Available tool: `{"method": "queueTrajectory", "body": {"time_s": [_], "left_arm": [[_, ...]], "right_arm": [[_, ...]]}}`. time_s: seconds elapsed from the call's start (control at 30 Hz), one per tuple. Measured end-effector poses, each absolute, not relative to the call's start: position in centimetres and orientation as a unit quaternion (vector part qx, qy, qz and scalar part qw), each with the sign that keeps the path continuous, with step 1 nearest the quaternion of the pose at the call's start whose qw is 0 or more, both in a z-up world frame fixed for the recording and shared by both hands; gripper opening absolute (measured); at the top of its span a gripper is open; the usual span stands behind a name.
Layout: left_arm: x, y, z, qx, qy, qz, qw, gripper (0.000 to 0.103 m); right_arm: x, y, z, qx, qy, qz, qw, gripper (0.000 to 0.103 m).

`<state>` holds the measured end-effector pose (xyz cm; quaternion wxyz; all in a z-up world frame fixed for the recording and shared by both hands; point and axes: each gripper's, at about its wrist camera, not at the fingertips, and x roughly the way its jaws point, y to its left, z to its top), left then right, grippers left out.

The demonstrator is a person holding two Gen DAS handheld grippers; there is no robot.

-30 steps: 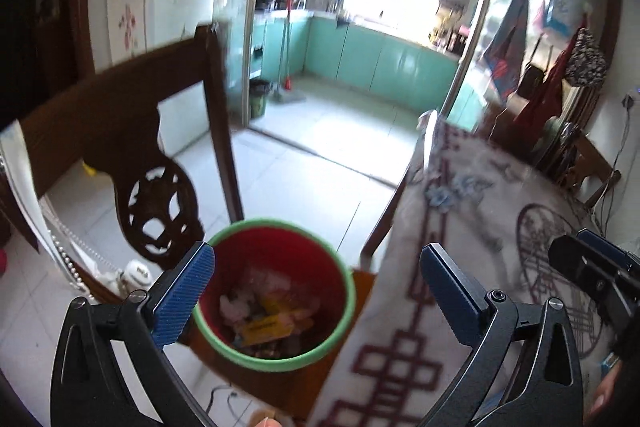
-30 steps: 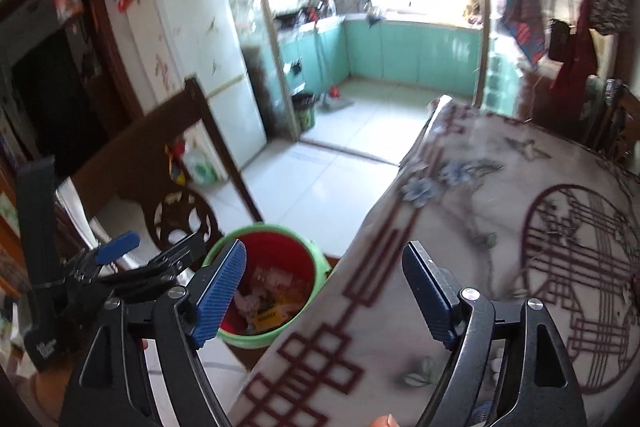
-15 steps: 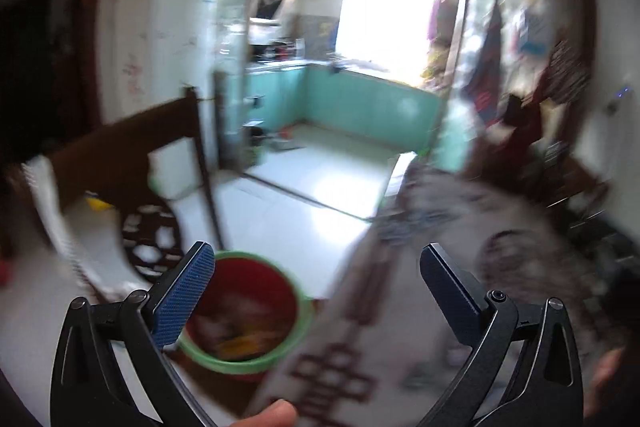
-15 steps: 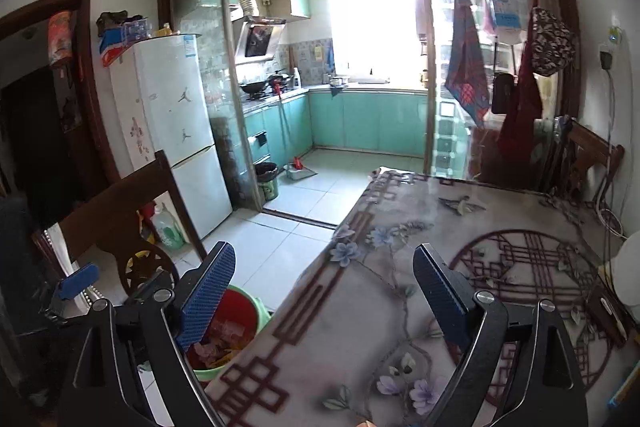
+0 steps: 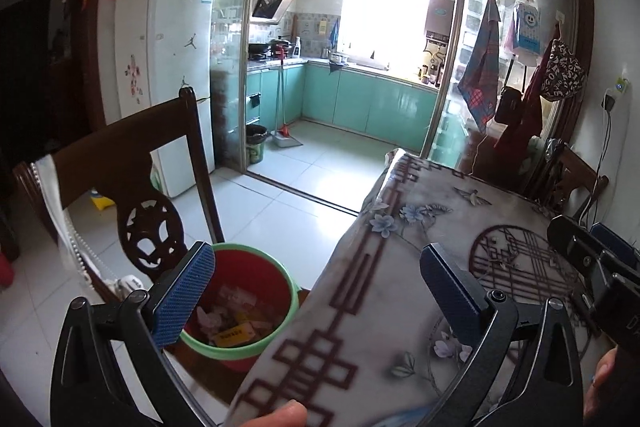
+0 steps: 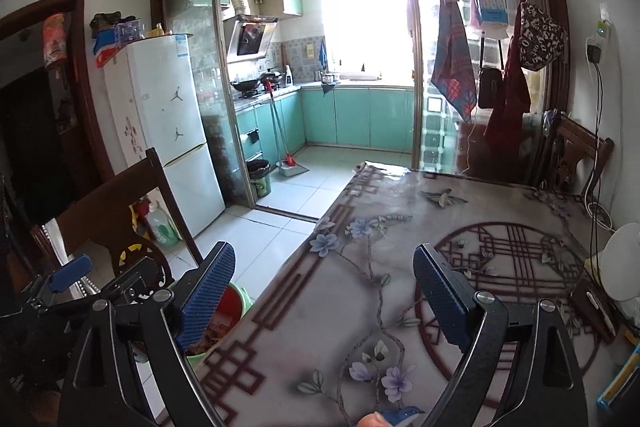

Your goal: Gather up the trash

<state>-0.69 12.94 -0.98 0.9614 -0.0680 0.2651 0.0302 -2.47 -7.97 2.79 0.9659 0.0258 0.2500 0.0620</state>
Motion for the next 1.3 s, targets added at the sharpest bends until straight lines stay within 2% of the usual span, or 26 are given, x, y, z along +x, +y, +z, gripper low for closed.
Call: {"method": "queueTrajectory", "body": {"time_s": [1.3], "left_arm": [[-0.5, 10.3, -0.3, -0.050, 0.273, 0.028, 0.960, 0.103]], "right_arm": [[-2.2, -10.4, 3.1, 0.020, 0.259, 0.034, 0.965, 0.091]]}}
